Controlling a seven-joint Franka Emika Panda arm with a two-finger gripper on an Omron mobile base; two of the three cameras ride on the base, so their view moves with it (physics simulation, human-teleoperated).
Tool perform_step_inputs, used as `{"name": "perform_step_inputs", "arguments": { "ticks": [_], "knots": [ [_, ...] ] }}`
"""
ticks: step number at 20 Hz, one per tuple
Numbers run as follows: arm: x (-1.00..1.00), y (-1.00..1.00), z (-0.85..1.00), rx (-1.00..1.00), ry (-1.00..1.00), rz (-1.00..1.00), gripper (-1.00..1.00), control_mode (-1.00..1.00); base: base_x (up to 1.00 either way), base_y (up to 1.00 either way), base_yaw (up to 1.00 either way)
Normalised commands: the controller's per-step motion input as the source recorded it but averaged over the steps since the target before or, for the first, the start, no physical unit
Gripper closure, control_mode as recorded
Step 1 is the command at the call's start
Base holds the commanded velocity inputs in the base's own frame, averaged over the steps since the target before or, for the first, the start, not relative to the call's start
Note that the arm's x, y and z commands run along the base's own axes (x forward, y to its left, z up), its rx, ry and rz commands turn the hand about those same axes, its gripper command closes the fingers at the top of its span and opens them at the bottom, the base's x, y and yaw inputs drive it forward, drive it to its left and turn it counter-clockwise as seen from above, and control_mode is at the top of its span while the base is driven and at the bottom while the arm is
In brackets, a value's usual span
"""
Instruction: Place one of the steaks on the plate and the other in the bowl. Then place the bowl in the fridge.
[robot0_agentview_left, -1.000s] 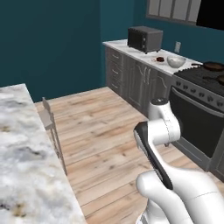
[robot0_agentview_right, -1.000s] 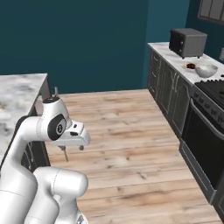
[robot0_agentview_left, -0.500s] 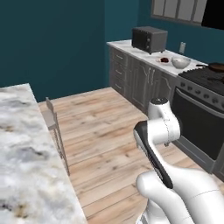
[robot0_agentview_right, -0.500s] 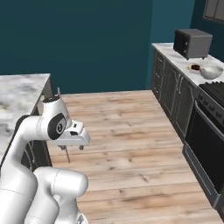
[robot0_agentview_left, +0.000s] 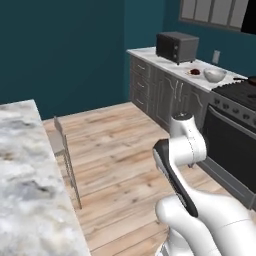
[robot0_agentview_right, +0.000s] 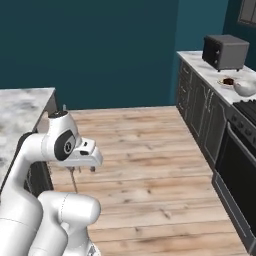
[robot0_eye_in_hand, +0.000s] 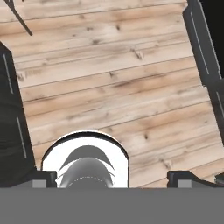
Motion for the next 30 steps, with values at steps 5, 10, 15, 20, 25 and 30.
{"name": "perform_step_inputs", "arguments": {
  "ticks": [5,10,15,20,25,30],
  "knots": [
    [0.0,0.0,0.0,0.0,0.0,0.0,-1.0,1.0,1.0,0.0,0.0],
    [0.0,0.0,0.0,0.0,0.0,0.0,-1.0,1.0,1.0,-0.04,-0.02],
    [0.0,0.0,0.0,0.0,0.0,0.0,-1.0,1.0,1.0,-0.61,-0.2],
    [0.0,0.0,0.0,0.0,0.0,0.0,-1.0,1.0,1.0,-0.42,-0.33],
    [0.0,0.0,0.0,0.0,0.0,0.0,-1.0,1.0,0.98,0.28,-0.39],
    [0.0,0.0,0.0,0.0,0.0,0.0,-1.0,1.0,1.0,0.1,-0.42]
  ]
}}
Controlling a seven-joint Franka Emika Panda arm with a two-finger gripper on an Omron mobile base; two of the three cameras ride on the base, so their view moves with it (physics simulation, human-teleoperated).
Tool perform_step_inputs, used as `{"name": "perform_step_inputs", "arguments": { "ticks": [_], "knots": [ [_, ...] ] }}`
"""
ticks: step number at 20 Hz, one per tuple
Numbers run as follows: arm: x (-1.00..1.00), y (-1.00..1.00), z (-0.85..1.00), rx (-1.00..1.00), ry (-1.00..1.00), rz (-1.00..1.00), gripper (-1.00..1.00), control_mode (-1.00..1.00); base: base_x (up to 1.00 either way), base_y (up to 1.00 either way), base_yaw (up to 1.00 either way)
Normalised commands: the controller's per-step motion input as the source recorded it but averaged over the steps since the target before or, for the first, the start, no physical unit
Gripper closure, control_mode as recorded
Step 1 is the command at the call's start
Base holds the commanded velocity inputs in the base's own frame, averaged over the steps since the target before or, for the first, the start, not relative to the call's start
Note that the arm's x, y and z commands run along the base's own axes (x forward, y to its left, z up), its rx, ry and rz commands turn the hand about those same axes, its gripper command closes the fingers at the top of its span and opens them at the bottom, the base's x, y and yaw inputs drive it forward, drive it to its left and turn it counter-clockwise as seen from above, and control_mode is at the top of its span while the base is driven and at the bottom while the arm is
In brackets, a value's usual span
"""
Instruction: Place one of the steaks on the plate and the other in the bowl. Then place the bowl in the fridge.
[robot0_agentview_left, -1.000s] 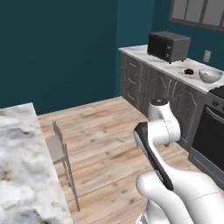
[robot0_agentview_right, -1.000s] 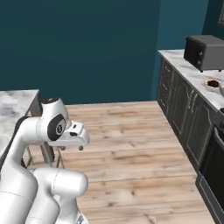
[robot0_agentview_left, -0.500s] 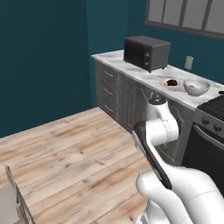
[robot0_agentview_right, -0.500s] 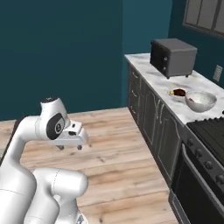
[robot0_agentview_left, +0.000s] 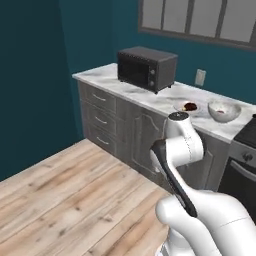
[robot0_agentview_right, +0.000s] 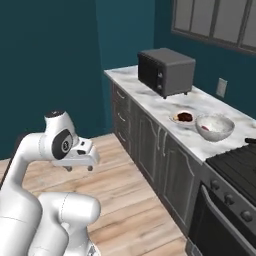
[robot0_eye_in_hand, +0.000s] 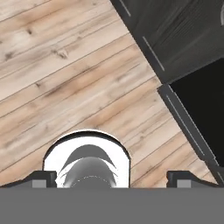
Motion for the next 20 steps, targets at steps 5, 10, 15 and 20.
{"name": "perform_step_inputs", "arguments": {
  "ticks": [5,10,15,20],
  "knots": [
    [0.0,0.0,0.0,0.0,0.0,0.0,-1.0,1.0,0.9,0.12,-0.48],
    [0.0,0.0,0.0,0.0,0.0,0.0,-1.0,1.0,0.25,0.36,-0.49],
    [0.0,0.0,0.0,0.0,0.0,0.0,-1.0,1.0,0.07,0.0,-0.74],
    [0.0,0.0,0.0,0.0,0.0,0.0,-1.0,1.0,0.42,0.13,-0.79]
  ]
}}
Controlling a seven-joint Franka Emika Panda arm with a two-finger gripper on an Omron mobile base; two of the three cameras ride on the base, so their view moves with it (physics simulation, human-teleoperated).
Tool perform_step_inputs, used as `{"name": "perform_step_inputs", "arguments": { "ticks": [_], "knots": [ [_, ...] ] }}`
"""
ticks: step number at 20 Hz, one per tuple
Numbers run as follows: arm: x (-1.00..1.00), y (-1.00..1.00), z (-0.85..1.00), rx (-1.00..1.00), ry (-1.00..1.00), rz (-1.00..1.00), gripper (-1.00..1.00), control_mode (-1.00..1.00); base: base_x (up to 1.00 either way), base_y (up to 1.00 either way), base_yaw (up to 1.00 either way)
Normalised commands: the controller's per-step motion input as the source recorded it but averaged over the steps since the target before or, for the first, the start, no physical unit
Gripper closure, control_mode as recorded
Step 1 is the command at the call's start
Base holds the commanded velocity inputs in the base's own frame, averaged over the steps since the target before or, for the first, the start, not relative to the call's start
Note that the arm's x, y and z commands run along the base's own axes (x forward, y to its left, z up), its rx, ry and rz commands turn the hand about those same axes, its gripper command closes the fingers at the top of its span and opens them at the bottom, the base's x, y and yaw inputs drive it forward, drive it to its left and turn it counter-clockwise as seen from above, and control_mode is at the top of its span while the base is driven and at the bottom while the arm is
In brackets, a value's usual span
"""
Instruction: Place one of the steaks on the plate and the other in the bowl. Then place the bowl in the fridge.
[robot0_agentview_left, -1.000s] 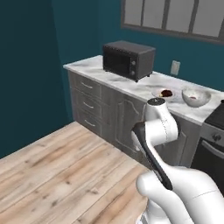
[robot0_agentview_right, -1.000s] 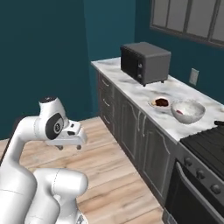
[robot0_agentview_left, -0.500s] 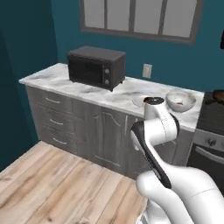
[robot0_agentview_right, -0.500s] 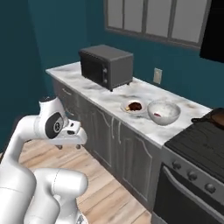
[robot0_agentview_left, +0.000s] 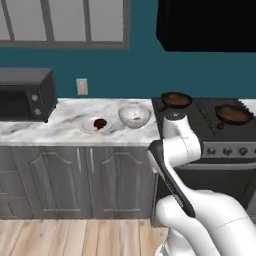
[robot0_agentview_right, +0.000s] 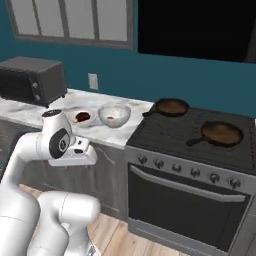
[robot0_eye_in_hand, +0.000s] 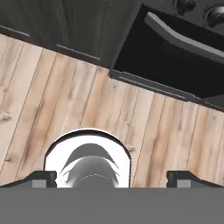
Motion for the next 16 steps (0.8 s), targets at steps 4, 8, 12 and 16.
{"name": "perform_step_inputs", "arguments": {
  "ticks": [4,8,12,16],
  "knots": [
    [0.0,0.0,0.0,0.0,0.0,0.0,-1.0,1.0,0.79,0.02,-0.63],
    [0.0,0.0,0.0,0.0,0.0,0.0,-1.0,1.0,0.59,0.13,-0.56],
    [0.0,0.0,0.0,0.0,0.0,0.0,-1.0,1.0,-0.13,0.44,-0.41],
    [0.0,0.0,0.0,0.0,0.0,0.0,-1.0,1.0,-0.38,0.85,-0.2]
  ]
}}
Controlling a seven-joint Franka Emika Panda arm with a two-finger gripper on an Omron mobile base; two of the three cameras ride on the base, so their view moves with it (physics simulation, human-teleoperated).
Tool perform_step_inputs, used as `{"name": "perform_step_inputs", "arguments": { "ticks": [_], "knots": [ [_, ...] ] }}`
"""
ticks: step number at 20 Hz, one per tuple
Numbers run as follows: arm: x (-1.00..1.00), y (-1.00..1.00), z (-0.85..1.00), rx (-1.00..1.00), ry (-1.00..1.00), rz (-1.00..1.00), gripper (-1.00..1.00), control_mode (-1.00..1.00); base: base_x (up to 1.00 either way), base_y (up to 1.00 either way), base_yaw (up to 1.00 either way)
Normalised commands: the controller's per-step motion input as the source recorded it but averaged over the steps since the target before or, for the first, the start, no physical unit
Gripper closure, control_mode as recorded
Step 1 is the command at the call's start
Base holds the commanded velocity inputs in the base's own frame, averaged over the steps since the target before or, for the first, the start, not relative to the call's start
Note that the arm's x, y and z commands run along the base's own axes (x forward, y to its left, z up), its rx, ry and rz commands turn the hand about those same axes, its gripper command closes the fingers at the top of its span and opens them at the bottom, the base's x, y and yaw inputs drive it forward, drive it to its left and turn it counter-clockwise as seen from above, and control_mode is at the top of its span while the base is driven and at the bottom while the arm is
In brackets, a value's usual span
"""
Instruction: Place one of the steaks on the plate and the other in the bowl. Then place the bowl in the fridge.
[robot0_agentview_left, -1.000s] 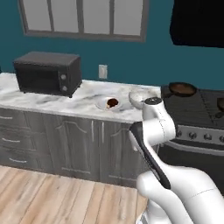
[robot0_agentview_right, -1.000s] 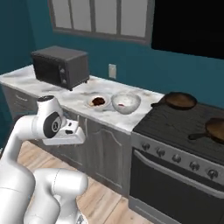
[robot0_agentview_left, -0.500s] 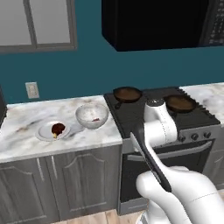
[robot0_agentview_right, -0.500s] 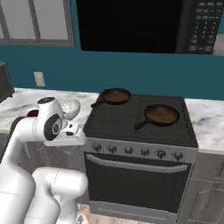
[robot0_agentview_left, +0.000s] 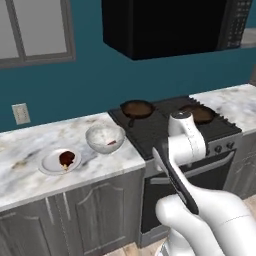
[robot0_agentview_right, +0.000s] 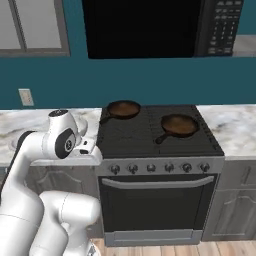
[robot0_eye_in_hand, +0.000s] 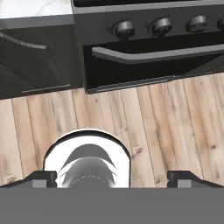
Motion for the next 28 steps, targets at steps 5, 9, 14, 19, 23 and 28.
{"name": "perform_step_inputs", "arguments": {
  "ticks": [5,9,14,19,23,28],
  "knots": [
    [0.0,0.0,0.0,0.0,0.0,0.0,-1.0,1.0,-0.01,0.82,-0.2],
    [0.0,0.0,0.0,0.0,0.0,0.0,-1.0,1.0,0.38,0.01,-0.31],
    [0.0,0.0,0.0,0.0,0.0,0.0,-1.0,1.0,0.75,0.1,-0.32],
    [0.0,0.0,0.0,0.0,0.0,0.0,-1.0,1.0,0.47,0.48,-0.15],
    [0.0,0.0,0.0,0.0,0.0,0.0,-1.0,1.0,0.01,0.06,-0.01],
    [0.0,0.0,0.0,0.0,0.0,0.0,-1.0,1.0,0.0,0.0,0.0]
  ]
}}
